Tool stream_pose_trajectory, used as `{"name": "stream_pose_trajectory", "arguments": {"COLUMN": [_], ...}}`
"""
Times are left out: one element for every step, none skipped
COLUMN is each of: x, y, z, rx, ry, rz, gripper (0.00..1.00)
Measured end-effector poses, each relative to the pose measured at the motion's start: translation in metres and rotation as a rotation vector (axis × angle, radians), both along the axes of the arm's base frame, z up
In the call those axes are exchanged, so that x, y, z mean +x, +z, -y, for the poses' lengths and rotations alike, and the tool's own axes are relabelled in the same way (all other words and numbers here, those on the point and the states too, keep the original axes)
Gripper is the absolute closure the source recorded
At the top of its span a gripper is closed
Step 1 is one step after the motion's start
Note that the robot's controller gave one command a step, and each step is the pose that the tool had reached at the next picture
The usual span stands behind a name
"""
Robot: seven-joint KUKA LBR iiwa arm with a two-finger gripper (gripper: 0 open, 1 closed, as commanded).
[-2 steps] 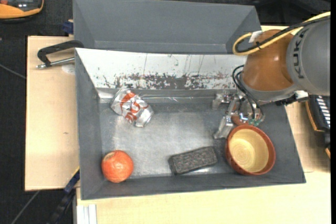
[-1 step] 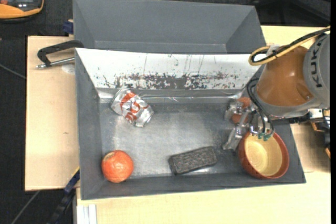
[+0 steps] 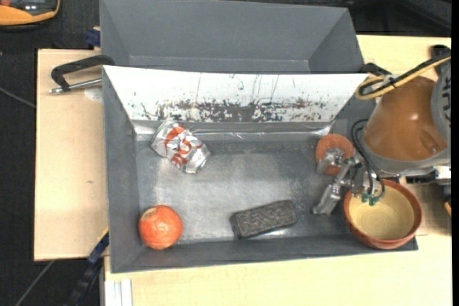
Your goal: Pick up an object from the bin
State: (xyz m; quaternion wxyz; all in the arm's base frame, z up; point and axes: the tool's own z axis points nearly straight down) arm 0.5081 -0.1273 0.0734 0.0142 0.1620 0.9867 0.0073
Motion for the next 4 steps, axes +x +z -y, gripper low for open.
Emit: {"name": "stream_pose_trajectory", "arguments": {"x": [-0.002, 0.068, 0.065, 0.054], "y": [-0.002, 0.021, 0.019, -0.003], "z": [0.001, -0.050, -0.046, -0.011], "rx": [-0.001, 0.005, 0.003, 0.010], "ry": [0.000, -0.117, -0.121, -0.327], "rz": [-0.007, 0.004, -0.002, -0.003], "gripper": [1.00, 1.00, 0.00, 0.00]}}
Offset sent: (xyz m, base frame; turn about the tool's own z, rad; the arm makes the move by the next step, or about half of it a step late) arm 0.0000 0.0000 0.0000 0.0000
